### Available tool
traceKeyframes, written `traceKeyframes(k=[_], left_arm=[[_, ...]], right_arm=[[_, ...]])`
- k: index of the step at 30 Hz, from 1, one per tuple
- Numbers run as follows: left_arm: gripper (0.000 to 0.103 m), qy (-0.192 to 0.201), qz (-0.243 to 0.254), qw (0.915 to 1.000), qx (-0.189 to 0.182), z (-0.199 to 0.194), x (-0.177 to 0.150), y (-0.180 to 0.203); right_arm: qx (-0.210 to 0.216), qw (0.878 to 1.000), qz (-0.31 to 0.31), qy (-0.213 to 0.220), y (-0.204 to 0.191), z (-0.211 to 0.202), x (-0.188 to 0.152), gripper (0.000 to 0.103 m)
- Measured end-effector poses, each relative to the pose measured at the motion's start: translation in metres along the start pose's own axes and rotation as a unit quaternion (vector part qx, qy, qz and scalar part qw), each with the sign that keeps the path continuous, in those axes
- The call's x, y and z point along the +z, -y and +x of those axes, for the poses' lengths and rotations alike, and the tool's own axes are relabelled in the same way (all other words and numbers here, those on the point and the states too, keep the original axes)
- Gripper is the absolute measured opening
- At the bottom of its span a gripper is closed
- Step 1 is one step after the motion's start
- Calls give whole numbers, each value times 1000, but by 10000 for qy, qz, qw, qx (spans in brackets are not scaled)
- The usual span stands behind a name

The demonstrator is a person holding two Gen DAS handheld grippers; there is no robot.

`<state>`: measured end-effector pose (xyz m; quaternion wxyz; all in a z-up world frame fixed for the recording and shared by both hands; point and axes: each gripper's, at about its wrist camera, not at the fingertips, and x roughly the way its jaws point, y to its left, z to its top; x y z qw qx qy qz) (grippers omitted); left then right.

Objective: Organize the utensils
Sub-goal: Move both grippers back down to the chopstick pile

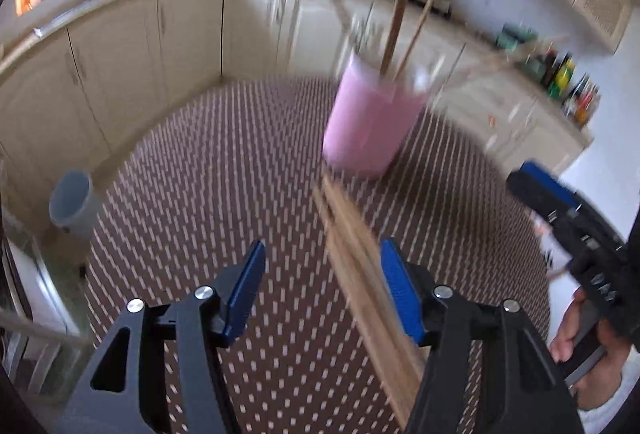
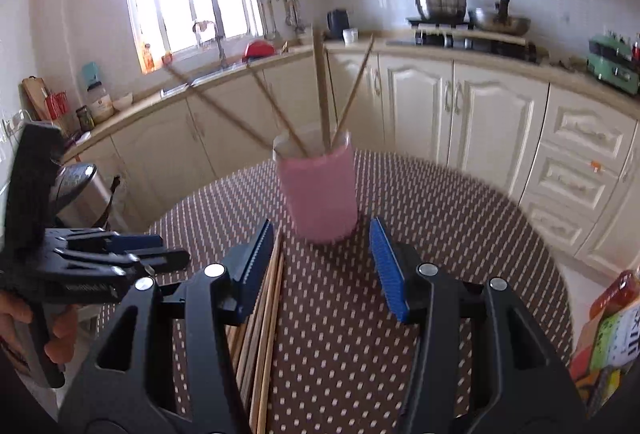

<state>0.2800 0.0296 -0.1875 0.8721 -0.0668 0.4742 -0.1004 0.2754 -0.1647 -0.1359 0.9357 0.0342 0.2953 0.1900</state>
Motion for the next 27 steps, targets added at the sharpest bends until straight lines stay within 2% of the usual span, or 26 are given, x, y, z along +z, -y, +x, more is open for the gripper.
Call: traceKeyframes(k=[2,6,12,18,27], left_arm=[[60,-390,-50,9992,-11,19,-10,-2],[59,-716,-169,9973,-17,40,-21,-1],[59,-849,-92,9962,148,55,-21,10],[60,-879,298,9943,533,66,-19,32],[60,-898,304,9940,543,72,-14,41]], right_arm=[[28,9997,9,-222,0,7,-12,50],[97,9984,7,-553,0,16,-29,50],[168,9968,90,-778,1,25,-42,52],[191,9959,153,-874,5,31,-48,54],[225,9950,208,-951,12,34,-50,56]])
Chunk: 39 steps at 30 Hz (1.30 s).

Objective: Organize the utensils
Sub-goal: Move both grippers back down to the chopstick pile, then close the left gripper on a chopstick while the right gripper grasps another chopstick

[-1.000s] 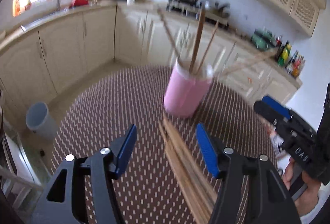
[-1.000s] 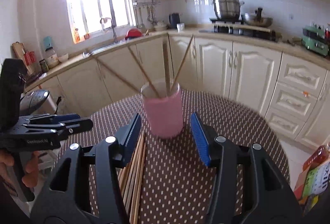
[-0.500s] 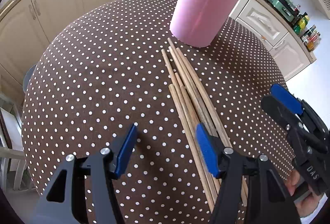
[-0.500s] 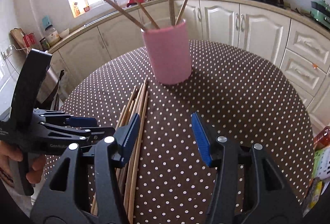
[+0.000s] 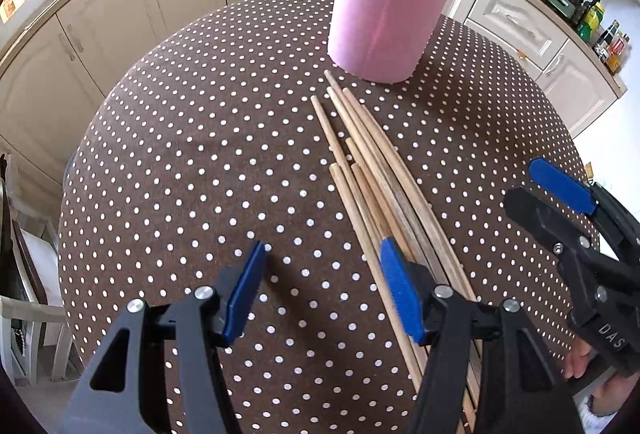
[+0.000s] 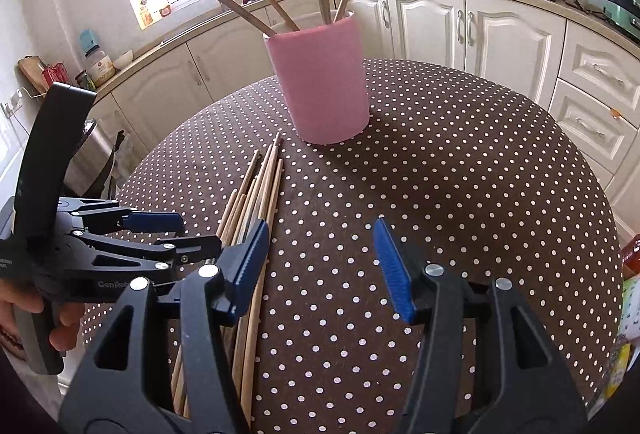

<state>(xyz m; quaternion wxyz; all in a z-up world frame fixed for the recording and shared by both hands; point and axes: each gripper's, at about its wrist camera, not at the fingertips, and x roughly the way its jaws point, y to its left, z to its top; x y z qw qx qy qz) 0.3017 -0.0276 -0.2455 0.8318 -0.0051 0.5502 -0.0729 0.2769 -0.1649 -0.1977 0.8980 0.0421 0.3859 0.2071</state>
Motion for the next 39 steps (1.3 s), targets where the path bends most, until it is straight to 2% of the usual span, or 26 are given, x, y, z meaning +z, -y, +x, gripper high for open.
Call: traceKeyframes(k=[19,21,24,26,28,32,34,36,39], left_arm=[[60,-91,-80,9998,151,-1,0,-12],[60,-11,-92,9997,247,0,1,-11],[59,58,225,9981,568,7,1,1],[58,76,238,9982,536,8,1,1],[47,88,209,9985,507,6,3,-5],[15,126,83,9987,481,4,3,-21],[12,157,42,9991,394,6,5,-32],[8,180,56,9993,327,6,4,-35],[6,185,27,9995,243,4,5,-41]], right_arm=[[7,9999,-38,-123,1,5,2,58],[-3,9999,-11,-159,0,8,2,58],[-23,9997,6,-255,-2,13,3,58],[-50,9993,-56,-359,-5,17,4,58],[-66,9988,-136,-456,-9,20,4,58],[-135,9965,-417,-714,-22,33,8,56],[-147,9948,-531,-852,-28,41,13,44],[-149,9929,-615,-1006,-32,49,17,36],[-257,9893,-718,-1240,-35,60,22,35]])
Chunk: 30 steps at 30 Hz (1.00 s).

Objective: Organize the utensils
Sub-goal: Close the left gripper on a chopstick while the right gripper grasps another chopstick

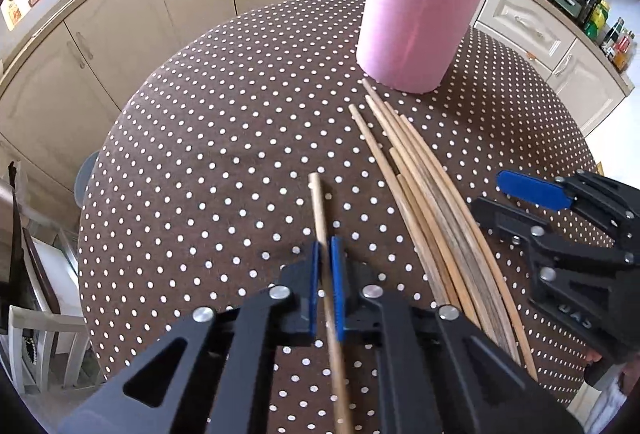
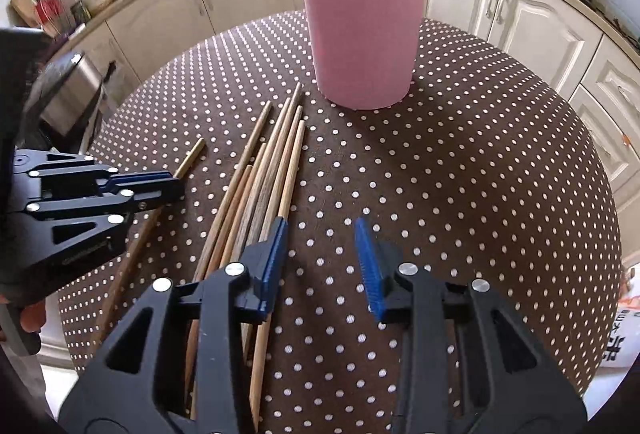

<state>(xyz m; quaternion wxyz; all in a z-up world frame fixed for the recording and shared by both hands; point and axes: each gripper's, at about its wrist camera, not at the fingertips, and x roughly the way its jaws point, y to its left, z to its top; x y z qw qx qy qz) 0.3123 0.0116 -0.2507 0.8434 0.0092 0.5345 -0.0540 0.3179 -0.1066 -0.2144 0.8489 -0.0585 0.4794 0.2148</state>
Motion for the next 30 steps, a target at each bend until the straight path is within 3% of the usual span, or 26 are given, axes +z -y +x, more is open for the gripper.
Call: traceKeyframes(k=[13,25,30], left_arm=[[6,9,-27,9998,-184,-7,0,-15],[6,-76,-52,9995,-297,0,11,-17],[6,-75,-96,9994,-315,4,17,-19]], right_arm=[[11,9996,-168,-209,-13,11,18,35],[-126,9960,-286,-835,-34,35,49,35],[-401,9943,-411,-903,-47,49,59,24]])
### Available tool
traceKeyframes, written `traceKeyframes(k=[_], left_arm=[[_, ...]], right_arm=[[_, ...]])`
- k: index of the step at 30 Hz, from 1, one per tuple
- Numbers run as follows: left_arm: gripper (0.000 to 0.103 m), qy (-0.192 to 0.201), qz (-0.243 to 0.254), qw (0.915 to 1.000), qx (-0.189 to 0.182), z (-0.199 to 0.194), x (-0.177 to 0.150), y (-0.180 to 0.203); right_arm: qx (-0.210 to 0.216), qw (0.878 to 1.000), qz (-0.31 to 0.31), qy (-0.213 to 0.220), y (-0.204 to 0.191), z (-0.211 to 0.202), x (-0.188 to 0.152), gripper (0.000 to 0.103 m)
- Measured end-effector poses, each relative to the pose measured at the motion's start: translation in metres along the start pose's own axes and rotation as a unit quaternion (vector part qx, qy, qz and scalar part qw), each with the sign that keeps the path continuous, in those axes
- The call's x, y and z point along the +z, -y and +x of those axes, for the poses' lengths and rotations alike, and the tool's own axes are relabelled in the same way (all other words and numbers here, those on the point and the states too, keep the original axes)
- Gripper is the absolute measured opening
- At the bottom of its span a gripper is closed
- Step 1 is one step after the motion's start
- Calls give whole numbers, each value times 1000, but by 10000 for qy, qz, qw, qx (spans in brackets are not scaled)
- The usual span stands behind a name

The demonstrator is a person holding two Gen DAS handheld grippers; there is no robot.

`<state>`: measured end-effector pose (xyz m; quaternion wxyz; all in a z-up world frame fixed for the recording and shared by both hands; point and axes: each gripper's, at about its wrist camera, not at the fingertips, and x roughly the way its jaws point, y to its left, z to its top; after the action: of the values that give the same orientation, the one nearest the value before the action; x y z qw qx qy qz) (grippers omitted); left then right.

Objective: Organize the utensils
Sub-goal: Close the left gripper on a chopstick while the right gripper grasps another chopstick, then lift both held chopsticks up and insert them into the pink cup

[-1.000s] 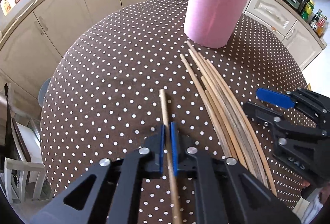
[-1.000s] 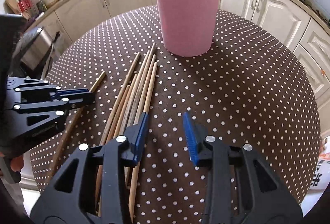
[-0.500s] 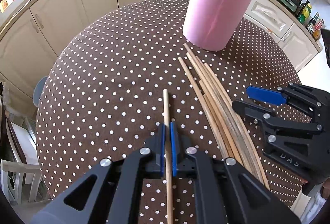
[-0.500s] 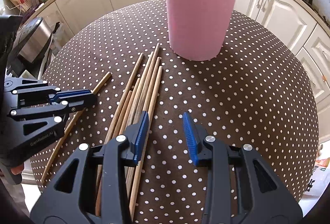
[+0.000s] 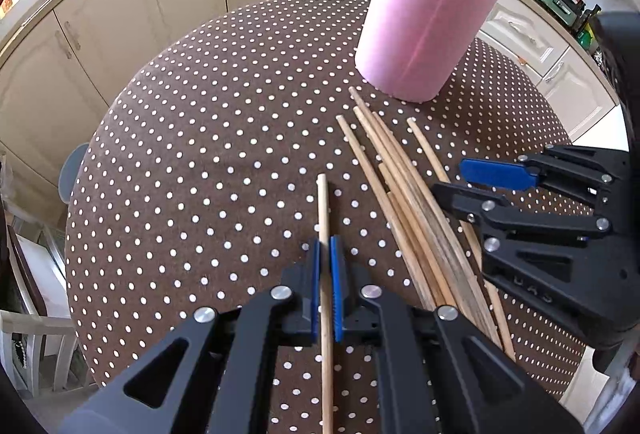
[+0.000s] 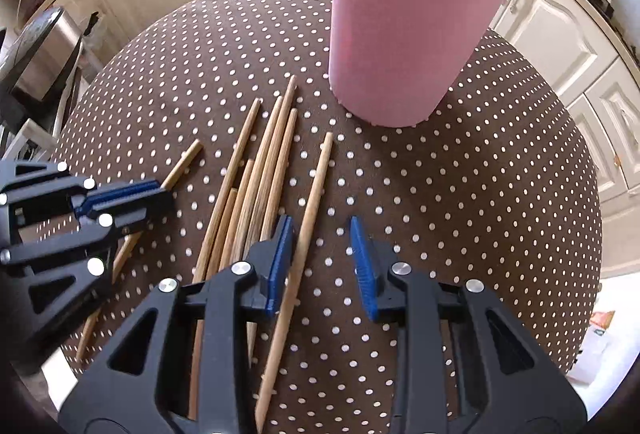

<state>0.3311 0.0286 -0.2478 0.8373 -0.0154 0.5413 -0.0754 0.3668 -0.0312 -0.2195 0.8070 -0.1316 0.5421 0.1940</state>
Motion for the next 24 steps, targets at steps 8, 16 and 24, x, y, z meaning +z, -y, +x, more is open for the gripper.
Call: traceKeyframes(k=[8,16,24], left_arm=[[5,153,-126,9995,-247,-5,5,-3],[5,850,73,9949,-530,-69,15,15],[5,1596,319,9851,-557,-136,17,35]], right_arm=[[196,9990,190,342,10,-6,-4,6],[761,9910,362,1044,26,-65,-22,6],[979,9741,439,1990,47,-136,-38,6]])
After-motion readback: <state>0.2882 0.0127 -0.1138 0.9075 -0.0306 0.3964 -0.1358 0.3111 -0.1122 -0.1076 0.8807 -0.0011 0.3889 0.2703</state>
